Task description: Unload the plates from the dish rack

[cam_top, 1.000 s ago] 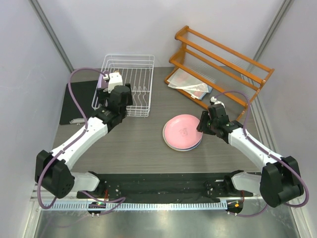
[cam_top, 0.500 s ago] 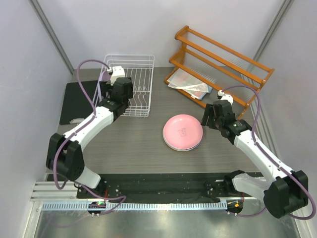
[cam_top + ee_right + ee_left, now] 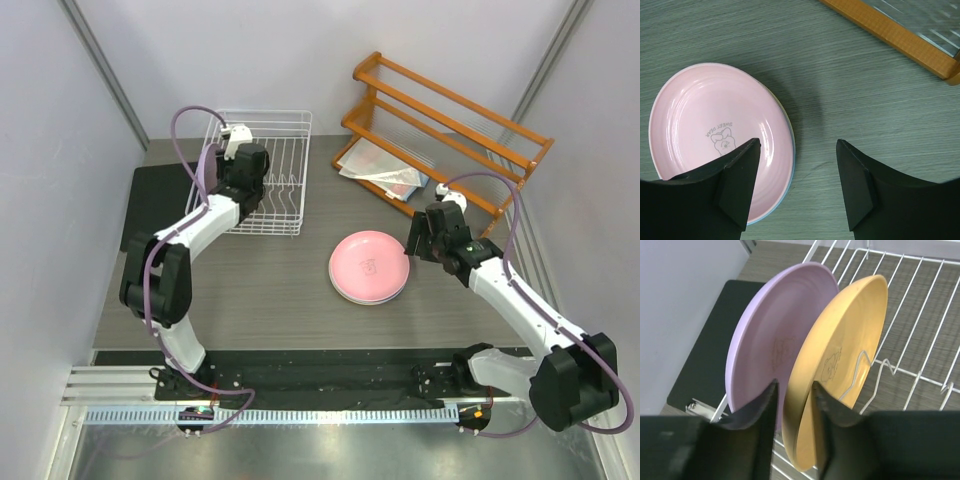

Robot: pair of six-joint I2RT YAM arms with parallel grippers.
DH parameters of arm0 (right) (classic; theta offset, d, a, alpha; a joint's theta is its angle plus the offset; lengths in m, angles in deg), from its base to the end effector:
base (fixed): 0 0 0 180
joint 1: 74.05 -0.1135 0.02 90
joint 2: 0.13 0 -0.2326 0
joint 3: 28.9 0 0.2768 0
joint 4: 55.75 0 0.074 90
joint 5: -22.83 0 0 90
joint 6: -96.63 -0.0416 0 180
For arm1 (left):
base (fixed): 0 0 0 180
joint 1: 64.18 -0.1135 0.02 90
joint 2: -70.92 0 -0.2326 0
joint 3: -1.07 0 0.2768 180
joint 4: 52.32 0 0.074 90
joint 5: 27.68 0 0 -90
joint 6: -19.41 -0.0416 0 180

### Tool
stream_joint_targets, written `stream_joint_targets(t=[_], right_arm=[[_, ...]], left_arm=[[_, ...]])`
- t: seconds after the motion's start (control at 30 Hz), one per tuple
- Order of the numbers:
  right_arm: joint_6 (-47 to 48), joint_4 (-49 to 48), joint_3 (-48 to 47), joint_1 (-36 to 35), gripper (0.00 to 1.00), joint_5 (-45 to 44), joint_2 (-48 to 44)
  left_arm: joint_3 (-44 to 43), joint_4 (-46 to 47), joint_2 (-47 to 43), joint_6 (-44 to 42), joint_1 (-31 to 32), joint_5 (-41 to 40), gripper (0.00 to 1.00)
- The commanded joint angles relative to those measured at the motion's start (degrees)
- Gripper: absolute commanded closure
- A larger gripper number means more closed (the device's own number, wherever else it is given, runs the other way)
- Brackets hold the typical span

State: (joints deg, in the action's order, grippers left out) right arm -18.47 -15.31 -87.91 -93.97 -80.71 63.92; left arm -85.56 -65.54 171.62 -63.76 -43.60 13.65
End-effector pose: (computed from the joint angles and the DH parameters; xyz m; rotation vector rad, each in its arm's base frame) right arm 0.2611 0.0843 0.2167 0.2190 2.3290 0.1099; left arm 0.4059 -0.1190 0.2282 -0.2841 1.8941 0.5447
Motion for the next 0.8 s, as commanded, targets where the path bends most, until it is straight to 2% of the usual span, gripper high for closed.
stream_joint_targets(t=[0.0, 0.03, 0.13, 0.27, 0.67, 0.77], right_arm=[[0.8, -1.7, -1.1, -0.2, 0.32, 0.2, 1.2], [0.8, -1.9, -1.0, -0.2, 0.32, 0.5, 1.4], [0.6, -2.4, -0.6, -0.3, 0.32, 1.1, 1.9], [0.5, -2.9, -0.1, -0.2, 0.32, 1.2, 1.7], [0.5, -3.0, 0.5, -0.1, 0.32, 1.1, 0.9], [0.4, -3.0, 0.6, -0.2, 0.32, 1.1, 0.5]], left_arm=[[-2.2, 4.2, -1.3, -0.6, -0.1, -2.6, 0.73], [-2.1, 4.3, -1.6, -0.6, -0.1, -2.7, 0.77], [-1.0, 5.6, -2.4, -0.9, 0.0, -3.3, 0.99], [0.2, 8.3, -2.6, -3.4, 0.5, -7.0, 1.00], [3.7, 27.2, -3.1, -20.1, 6.9, -18.6, 1.00], [3.1, 28.3, -3.8, -22.3, 8.2, -20.3, 1.00]])
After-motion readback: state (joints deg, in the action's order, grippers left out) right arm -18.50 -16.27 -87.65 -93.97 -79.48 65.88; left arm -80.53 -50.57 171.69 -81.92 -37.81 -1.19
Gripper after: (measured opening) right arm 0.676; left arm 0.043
